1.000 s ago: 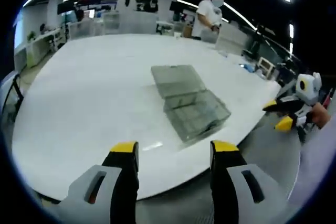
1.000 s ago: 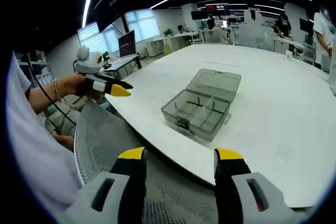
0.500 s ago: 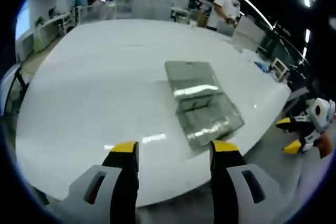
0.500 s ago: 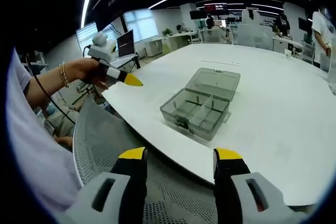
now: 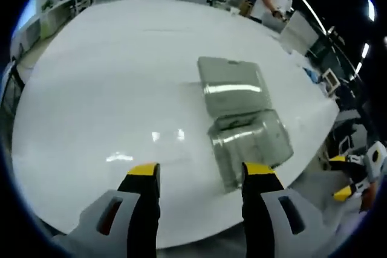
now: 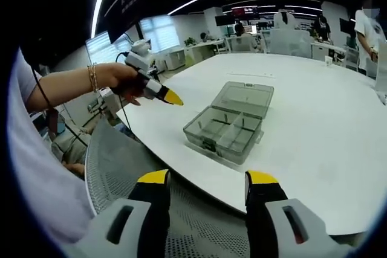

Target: Insert the divider into the dual guide fixture by aligning both edges with the guide slots and pushing it downward to the bottom, including one-sided entry, uneven engagement, binding, and posture correction.

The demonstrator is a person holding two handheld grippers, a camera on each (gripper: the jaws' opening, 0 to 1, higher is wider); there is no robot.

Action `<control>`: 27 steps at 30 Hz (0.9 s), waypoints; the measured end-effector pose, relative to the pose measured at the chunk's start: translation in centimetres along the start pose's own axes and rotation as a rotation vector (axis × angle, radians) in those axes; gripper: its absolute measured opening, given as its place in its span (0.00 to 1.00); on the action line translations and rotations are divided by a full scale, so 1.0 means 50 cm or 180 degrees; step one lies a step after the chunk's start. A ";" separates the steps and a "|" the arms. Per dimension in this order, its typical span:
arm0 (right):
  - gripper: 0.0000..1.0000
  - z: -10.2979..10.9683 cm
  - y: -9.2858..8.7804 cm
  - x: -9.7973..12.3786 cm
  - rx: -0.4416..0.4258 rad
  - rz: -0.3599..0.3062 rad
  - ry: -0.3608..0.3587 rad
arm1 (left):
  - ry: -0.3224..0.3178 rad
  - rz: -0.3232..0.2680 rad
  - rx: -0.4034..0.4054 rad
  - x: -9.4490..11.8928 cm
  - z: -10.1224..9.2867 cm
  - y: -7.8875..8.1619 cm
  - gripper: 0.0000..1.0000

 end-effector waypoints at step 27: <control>0.44 -0.012 0.005 0.004 -0.0176 -0.0080 0.0026 | 0.0334 0.0620 0.0362 -0.108 0.026 0.014 0.51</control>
Point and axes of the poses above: the point that each gripper's makers call its tool centre point, and the gripper's own axes: x roughly backward along the fingers, z roughly to its left, y roughly out of its top, the point moved 8 cm from there along x, roughly backward along the fingers, and after that the axes turned 2 degrees about -x, right-handed, at the moved point
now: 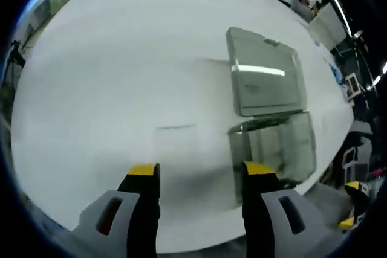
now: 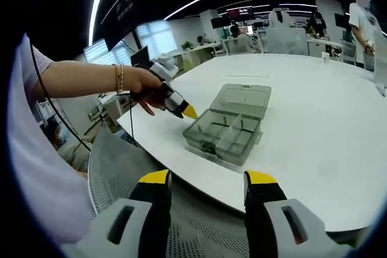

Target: Insert the divider into the dual guide fixture by aligning both edges with the guide slots and pushing it downward to the bottom, including one-sided entry, uneven engagement, binding, and posture correction.

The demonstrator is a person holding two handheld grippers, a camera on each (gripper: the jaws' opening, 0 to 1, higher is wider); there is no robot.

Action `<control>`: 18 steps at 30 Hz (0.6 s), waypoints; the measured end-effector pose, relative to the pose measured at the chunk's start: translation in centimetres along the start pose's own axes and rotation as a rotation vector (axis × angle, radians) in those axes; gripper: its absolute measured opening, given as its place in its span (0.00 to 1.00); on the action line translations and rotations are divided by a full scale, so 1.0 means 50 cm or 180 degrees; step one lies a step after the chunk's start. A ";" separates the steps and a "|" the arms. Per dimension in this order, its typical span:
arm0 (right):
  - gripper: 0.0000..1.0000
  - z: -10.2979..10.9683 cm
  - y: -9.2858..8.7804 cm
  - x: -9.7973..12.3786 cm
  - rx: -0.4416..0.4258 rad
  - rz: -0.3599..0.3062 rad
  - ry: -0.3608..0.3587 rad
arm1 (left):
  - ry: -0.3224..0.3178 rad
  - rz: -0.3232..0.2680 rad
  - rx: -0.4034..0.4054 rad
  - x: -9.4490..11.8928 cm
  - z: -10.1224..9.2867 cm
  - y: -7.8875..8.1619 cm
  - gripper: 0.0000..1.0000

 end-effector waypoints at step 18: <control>0.42 -0.005 0.004 0.002 -0.0118 -0.0096 0.0018 | 0.0382 0.0293 0.0150 -0.029 0.009 -0.007 0.49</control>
Point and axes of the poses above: the point that each gripper's makers call its tool centre point, and the gripper's own axes: x roughly backward along the fingers, z roughly to its left, y roughly out of its top, the point moved 8 cm from there along x, roughly backward along the fingers, and after that the axes turned 2 degrees about -x, right-handed, at the moved point
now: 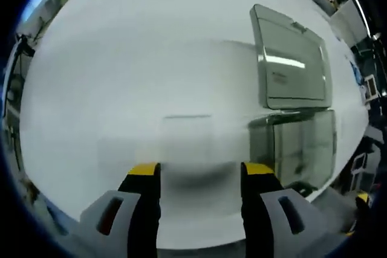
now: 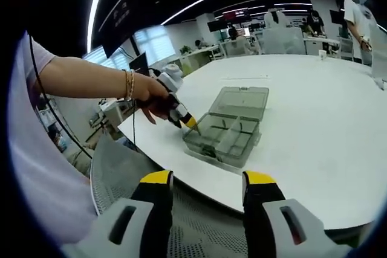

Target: Insert the divider into the dual guide fixture by aligning both edges with the guide slots and pushing it downward to the bottom, including one-sided entry, uneven engagement, binding, and posture correction.

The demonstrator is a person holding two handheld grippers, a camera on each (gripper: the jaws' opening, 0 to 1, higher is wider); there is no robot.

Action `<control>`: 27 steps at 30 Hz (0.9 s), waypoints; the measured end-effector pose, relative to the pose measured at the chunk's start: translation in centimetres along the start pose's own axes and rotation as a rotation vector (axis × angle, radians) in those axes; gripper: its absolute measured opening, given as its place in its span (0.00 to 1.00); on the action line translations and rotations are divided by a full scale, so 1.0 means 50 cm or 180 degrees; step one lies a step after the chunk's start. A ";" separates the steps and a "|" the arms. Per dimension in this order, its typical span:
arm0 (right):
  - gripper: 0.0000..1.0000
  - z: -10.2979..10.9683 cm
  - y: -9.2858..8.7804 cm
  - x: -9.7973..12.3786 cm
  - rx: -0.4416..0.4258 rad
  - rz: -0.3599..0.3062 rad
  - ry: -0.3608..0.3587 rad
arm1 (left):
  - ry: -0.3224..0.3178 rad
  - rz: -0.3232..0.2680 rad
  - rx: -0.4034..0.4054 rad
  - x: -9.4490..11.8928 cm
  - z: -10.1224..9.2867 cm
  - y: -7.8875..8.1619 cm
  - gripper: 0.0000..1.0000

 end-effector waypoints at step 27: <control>0.39 -0.006 0.004 -0.001 -0.0137 -0.0061 -0.0007 | 0.0438 0.0322 -0.0102 -0.013 0.004 0.019 0.47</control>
Point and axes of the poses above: the point that each gripper's makers call its tool centre point, and the gripper's own axes: x roughly backward along the fingers, z roughly to its left, y roughly out of its top, the point moved 8 cm from there along x, roughly backward along the fingers, and after that the axes turned 2 degrees about -x, right-handed, at the moved point
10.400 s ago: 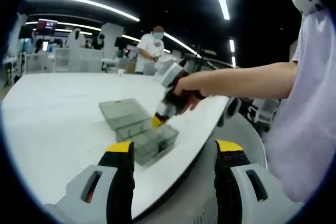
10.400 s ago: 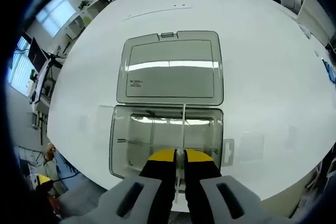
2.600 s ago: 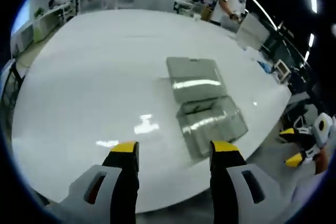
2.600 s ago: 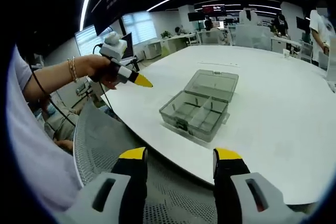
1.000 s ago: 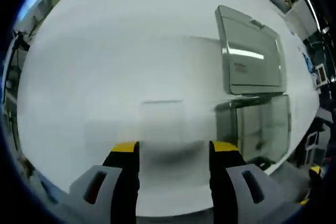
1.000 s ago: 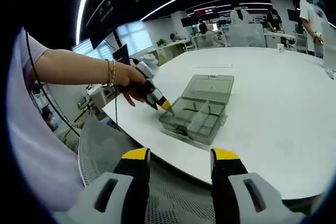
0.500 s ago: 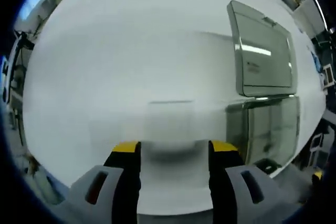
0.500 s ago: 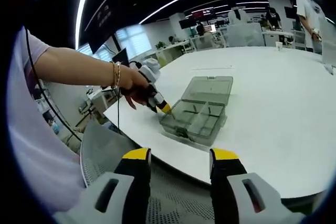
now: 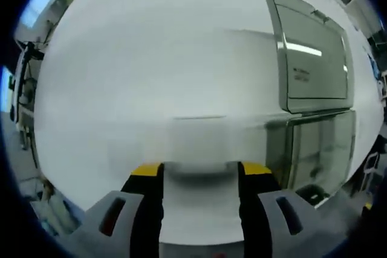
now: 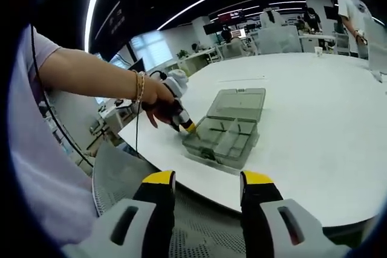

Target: Insert the divider into the dual guide fixture by aligning both edges with the guide slots and pushing it downward to the bottom, including one-sided entry, uneven engagement, binding, and posture correction.

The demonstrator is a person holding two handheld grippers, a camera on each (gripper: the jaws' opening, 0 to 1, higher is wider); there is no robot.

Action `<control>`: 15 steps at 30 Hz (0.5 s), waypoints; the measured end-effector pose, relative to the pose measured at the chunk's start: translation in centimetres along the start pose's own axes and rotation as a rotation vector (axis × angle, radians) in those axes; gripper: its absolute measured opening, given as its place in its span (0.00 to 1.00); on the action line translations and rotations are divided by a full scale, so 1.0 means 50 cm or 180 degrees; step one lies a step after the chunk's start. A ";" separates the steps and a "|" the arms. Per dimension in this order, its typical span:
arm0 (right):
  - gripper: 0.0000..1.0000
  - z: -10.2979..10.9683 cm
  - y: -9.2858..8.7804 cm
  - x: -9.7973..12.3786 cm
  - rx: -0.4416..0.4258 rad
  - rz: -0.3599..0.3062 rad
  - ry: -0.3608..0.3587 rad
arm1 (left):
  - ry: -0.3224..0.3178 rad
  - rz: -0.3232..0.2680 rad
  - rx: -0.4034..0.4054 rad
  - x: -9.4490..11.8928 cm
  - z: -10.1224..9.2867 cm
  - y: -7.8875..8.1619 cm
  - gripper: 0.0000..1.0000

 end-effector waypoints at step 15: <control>0.35 -0.001 -0.005 0.005 -0.0099 0.0020 -0.0001 | -0.0004 0.0154 -0.0033 -0.001 -0.004 -0.006 0.49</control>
Point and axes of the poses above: the point that each gripper's makers call its tool centre point, and the gripper's own axes: x roughly backward along the fingers, z roughly to its left, y roughly out of its top, the point moved 8 cm from there along x, roughly backward along the fingers, and after that the axes turned 2 degrees about -x, right-handed, at the moved point
